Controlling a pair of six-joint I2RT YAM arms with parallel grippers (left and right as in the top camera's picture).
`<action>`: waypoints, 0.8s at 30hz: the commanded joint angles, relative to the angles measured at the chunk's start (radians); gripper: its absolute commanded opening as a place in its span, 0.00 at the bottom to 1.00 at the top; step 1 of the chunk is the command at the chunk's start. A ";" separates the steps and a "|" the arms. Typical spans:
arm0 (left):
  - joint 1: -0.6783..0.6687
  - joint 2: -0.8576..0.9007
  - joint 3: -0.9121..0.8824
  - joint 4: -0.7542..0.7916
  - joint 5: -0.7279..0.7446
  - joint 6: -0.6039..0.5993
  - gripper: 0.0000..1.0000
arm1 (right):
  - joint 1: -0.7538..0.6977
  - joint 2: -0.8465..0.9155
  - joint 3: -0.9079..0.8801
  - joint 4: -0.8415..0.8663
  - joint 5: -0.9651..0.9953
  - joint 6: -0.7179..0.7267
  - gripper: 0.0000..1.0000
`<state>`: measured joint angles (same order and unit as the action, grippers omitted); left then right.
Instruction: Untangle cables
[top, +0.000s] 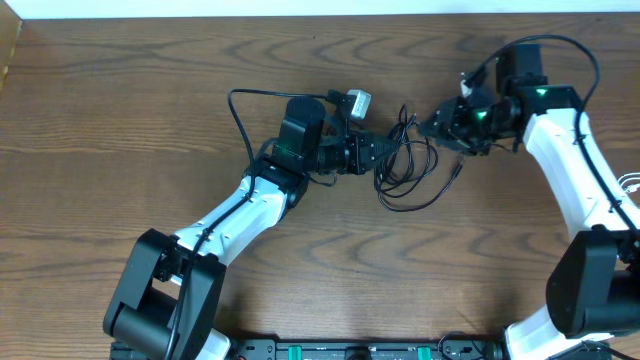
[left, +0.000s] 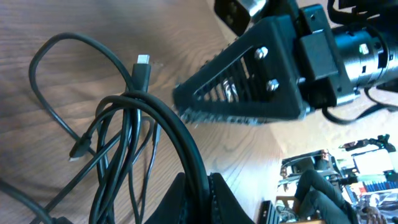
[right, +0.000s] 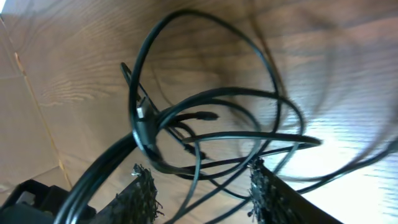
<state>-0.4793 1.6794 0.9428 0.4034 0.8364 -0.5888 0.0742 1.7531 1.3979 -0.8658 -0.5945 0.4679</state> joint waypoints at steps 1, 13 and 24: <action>0.001 -0.014 0.010 0.045 0.027 -0.054 0.08 | 0.038 -0.011 -0.005 0.028 0.005 0.087 0.50; 0.000 -0.014 0.010 0.354 0.218 -0.257 0.08 | 0.081 0.102 -0.006 0.196 0.066 0.208 0.70; 0.112 -0.014 0.010 0.593 0.324 -0.327 0.08 | -0.013 0.119 -0.006 0.042 0.490 0.133 0.01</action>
<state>-0.4294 1.6958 0.9379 0.9504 1.0821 -0.8967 0.1390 1.8515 1.3998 -0.7879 -0.4000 0.6270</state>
